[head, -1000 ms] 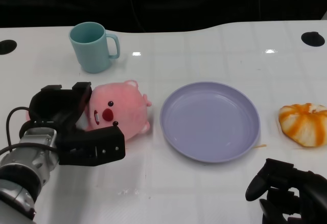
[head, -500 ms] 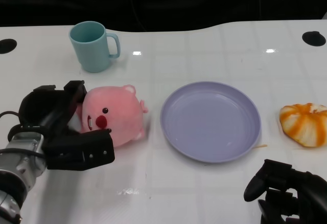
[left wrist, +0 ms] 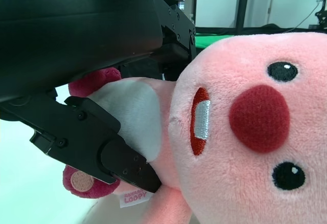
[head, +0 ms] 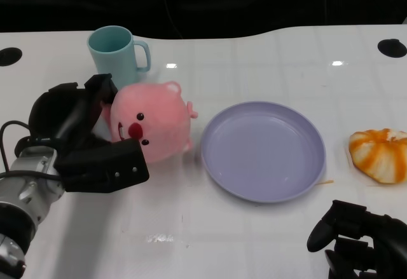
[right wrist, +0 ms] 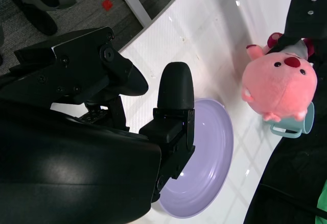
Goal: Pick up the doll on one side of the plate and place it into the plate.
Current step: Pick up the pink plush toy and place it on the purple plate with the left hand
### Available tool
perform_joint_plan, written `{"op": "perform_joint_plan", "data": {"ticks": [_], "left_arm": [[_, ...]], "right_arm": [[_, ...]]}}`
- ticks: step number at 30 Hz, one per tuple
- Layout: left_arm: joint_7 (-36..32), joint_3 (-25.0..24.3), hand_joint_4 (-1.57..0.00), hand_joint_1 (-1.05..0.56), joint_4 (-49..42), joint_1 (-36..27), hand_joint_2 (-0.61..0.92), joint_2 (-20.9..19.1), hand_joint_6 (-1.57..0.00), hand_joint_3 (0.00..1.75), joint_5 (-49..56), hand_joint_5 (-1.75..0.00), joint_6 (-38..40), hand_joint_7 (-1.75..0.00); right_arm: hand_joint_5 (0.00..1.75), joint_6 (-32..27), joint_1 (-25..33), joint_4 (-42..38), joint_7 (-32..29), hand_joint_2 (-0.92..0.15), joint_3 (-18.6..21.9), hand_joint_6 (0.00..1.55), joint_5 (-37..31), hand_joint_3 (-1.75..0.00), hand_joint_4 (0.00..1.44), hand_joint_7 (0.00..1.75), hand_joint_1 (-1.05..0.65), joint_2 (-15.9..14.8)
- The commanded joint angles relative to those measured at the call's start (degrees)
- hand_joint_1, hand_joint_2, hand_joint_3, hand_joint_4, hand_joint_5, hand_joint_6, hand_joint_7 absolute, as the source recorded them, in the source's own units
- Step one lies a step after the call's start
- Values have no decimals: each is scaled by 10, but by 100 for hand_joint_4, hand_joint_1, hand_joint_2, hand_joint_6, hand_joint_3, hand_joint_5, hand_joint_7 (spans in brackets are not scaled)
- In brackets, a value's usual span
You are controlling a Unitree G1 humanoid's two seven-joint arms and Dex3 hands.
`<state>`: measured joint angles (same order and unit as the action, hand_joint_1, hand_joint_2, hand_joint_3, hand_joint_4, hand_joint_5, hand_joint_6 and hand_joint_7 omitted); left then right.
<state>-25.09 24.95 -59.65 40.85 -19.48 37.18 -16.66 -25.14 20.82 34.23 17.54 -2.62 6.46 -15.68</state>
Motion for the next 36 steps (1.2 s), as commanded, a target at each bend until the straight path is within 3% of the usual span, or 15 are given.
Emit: {"op": "perform_joint_plan", "data": {"ticks": [1,6,10,13,21,26,32,36], "left_arm": [[11,-13,-89,-21,19,-7,85,-5,-67,23,-12,-175,4,-175],[24,-17,-88,-19,55,-8,83,-1,-67,25,-18,-175,4,-175],[45,-27,-89,-18,88,-9,52,11,-70,89,-32,-175,7,-175],[54,-23,-92,-17,116,-4,41,29,-73,111,-26,-175,10,-175],[57,-13,-94,-19,124,18,41,73,-75,119,-11,-175,16,-175],[64,1,-96,-16,108,40,37,104,-77,112,-1,-175,33,-175],[80,9,-96,-18,84,62,41,146,-77,119,-4,-175,55,-175],[92,18,-93,-21,65,79,46,172,-73,111,-2,-175,74,-175]], "right_arm": [[175,13,0,-5,3,-74,2,48,0,-101,60,149,0,-5],[175,4,-1,-2,-2,-74,2,49,6,-101,61,149,1,1],[175,10,-2,-4,1,-74,0,49,6,-101,61,149,0,-1],[175,13,-1,-5,0,-74,-2,49,3,-101,61,149,1,-2],[175,13,0,-4,2,-74,-6,49,1,-100,60,149,1,-4],[175,12,2,-5,0,-74,-7,49,5,-100,61,149,0,0],[175,15,5,-3,-1,-74,-9,49,4,-100,62,149,-1,0],[175,17,7,-1,-5,-74,-13,50,0,-100,62,149,-1,0]]}}
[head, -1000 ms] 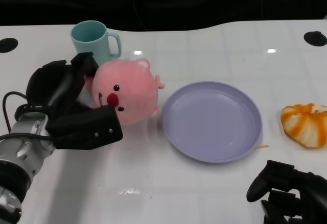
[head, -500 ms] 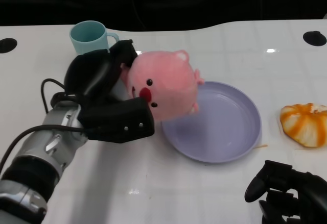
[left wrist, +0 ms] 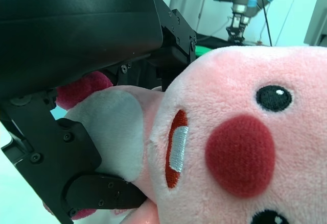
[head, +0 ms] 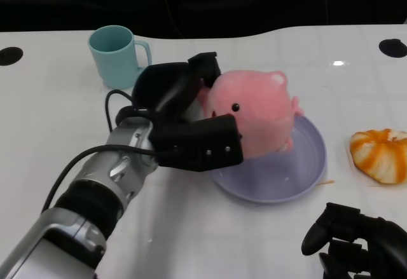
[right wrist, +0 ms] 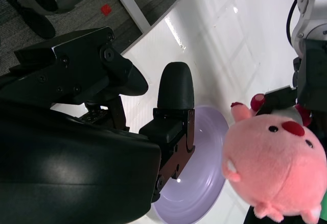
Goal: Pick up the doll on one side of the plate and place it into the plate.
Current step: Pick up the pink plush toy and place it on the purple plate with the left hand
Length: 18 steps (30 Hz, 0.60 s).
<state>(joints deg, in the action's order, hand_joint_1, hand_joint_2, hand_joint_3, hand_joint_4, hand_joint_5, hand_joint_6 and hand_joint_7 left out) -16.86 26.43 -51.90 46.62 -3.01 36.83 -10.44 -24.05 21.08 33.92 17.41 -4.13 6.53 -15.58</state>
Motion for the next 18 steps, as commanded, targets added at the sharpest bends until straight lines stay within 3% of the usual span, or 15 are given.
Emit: {"op": "perform_joint_plan", "data": {"ticks": [1,7,18], "left_arm": [[11,6,-93,-21,-18,27,46,13,-73,110,3,-175,14,-175],[20,21,-89,-23,-59,57,60,50,-68,87,12,-175,41,-175],[38,29,-86,-22,-120,90,64,86,-64,83,4,-175,51,-175]], "right_arm": [[175,8,5,2,-3,-74,1,50,-1,-100,62,149,-1,-1],[175,5,7,6,-6,-72,-2,50,2,-101,63,149,-2,3],[175,14,9,8,-8,-70,-9,52,-5,-103,61,148,-5,2]]}}
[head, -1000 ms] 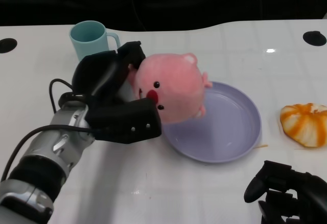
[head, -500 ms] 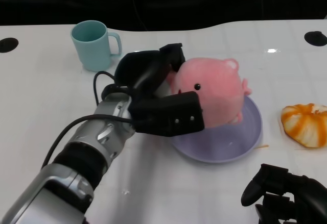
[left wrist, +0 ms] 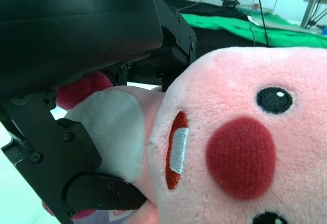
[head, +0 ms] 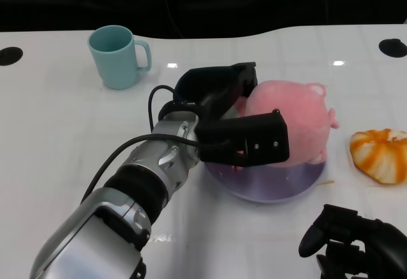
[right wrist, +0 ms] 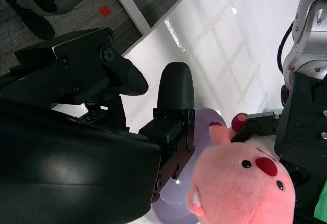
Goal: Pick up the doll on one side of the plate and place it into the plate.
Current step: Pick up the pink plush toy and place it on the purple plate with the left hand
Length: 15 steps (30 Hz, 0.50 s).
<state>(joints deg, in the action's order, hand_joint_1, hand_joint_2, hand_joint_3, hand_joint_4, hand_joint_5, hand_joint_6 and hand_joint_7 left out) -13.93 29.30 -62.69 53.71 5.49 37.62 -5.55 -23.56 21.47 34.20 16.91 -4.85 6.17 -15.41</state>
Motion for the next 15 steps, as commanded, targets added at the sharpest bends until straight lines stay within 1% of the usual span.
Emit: {"op": "perform_joint_plan", "data": {"ticks": [1,2,3,4,5,6,7,8,9,10,11,12,13,14,15], "left_arm": [[10,0,-85,-21,-15,20,64,3,-63,81,-4,-175,4,-175],[12,-1,-83,-21,-16,21,65,5,-64,75,-5,-175,6,-168],[15,-3,-79,-23,-18,22,68,7,-70,58,-8,-174,7,-138],[17,-4,-77,-24,-19,22,73,8,-76,44,-10,-174,8,-116],[21,-5,-76,-24,-19,23,77,9,-80,34,-12,-173,10,-103],[27,-5,-76,-25,-19,24,82,9,-82,26,-13,-168,12,-86],[31,-5,-76,-24,-19,24,85,9,-84,23,-14,-165,13,-73],[34,-5,-76,-24,-17,24,87,8,-85,21,-14,-164,13,-66],[35,-5,-71,-29,-16,23,90,8,-79,18,-14,-159,13,-54],[37,-5,-69,-31,-14,23,91,7,-77,17,-15,-156,13,-48],[38,-5,-64,-35,-13,23,92,7,-72,16,-16,-140,14,-38],[43,-3,-63,-36,-12,23,92,5,-71,16,-15,-136,15,-35],[47,-2,-52,-44,-11,24,92,4,-64,19,-15,-101,15,-22],[53,1,-50,-47,-10,24,92,2,-62,20,-12,-87,15,-17],[56,4,-38,-55,-8,24,92,-1,-53,27,-10,-65,14,-9]], "right_arm": [[175,11,6,5,-3,-70,-3,52,-2,-103,62,148,-5,0],[175,12,6,6,-3,-70,-3,52,-3,-103,62,148,-5,0],[175,12,6,7,-4,-70,-3,53,-4,-104,62,148,-6,0],[175,11,7,7,-4,-69,-4,53,-4,-104,62,148,-6,-1],[175,11,7,8,-4,-69,-4,53,-4,-104,62,148,-6,-1],[175,12,7,8,-4,-69,-4,53,-4,-104,62,147,-6,-1],[175,14,7,9,-4,-69,-4,53,-5,-105,62,147,-6,-1],[175,13,7,9,-4,-69,-4,53,-4,-105,62,147,-6,-1],[175,13,7,10,-4,-69,-4,54,-4,-105,62,147,-6,-1],[175,12,7,10,-4,-69,-4,54,-3,-105,62,147,-6,-1],[175,12,7,11,-4,-69,-4,54,-3,-105,62,147,-6,-1],[175,12,8,11,-4,-69,-4,54,-2,-105,62,147,-6,-1],[175,12,7,11,-4,-69,-4,54,-2,-106,62,147,-6,-1],[175,12,7,10,-4,-69,-4,54,-2,-106,62,147,-6,-1],[175,13,7,9,-3,-68,-4,54,-1,-106,62,147,-6,-1]]}}
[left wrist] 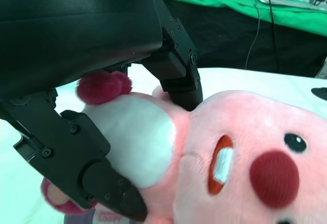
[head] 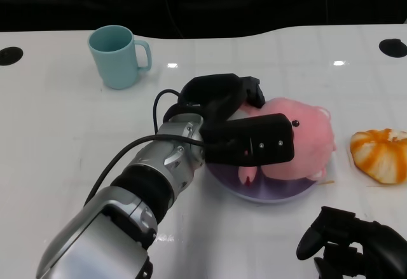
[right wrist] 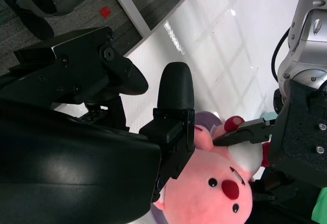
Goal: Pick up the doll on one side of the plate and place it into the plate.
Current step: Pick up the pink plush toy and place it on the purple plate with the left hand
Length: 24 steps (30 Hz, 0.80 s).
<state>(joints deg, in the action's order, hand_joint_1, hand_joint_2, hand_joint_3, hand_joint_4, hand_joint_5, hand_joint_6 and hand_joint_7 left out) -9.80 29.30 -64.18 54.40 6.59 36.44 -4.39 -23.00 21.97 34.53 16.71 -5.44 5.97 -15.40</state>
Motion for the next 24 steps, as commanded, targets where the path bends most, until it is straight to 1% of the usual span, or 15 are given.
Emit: {"op": "perform_joint_plan", "data": {"ticks": [1,2,3,4,6,8,10,16,24], "left_arm": [[15,7,-32,-59,9,16,92,-15,-49,31,5,-55,-2,-5],[15,9,-22,-66,11,14,92,-17,-41,35,7,-46,-5,-2],[15,12,-16,-70,14,13,92,-19,-36,38,10,-42,-7,-1],[15,14,-8,-73,17,12,92,-22,-30,41,12,-42,-8,0],[14,18,-2,-81,26,9,92,-28,-21,47,16,-31,-11,0],[14,21,0,-84,36,7,92,-35,-16,49,19,-25,-16,-1],[18,24,0,-89,45,5,92,-42,-14,53,19,-22,-22,0],[40,25,0,-95,85,-9,92,-62,-12,56,12,-23,-34,0],[81,7,0,-95,160,-47,92,-96,-13,52,-9,-31,-56,-1]], "right_arm": [[175,7,2,6,-1,-68,2,54,0,-106,62,147,-6,-2],[175,7,2,6,-2,-68,1,54,-1,-106,62,147,-6,-2],[175,7,2,6,-2,-68,1,54,-1,-106,62,147,-6,-2],[175,7,2,6,-2,-68,1,54,-2,-106,62,147,-6,-3],[175,7,2,6,-2,-68,1,54,-1,-106,62,147,-6,-2],[175,4,2,7,-2,-68,1,54,-1,-107,63,147,-6,-2],[175,4,1,6,-2,-68,1,54,-1,-107,63,146,-6,-2],[175,9,1,5,-3,-68,0,54,-4,-107,63,147,-5,-4],[175,6,-2,3,-1,-69,4,54,0,-106,62,146,-4,-4]]}}
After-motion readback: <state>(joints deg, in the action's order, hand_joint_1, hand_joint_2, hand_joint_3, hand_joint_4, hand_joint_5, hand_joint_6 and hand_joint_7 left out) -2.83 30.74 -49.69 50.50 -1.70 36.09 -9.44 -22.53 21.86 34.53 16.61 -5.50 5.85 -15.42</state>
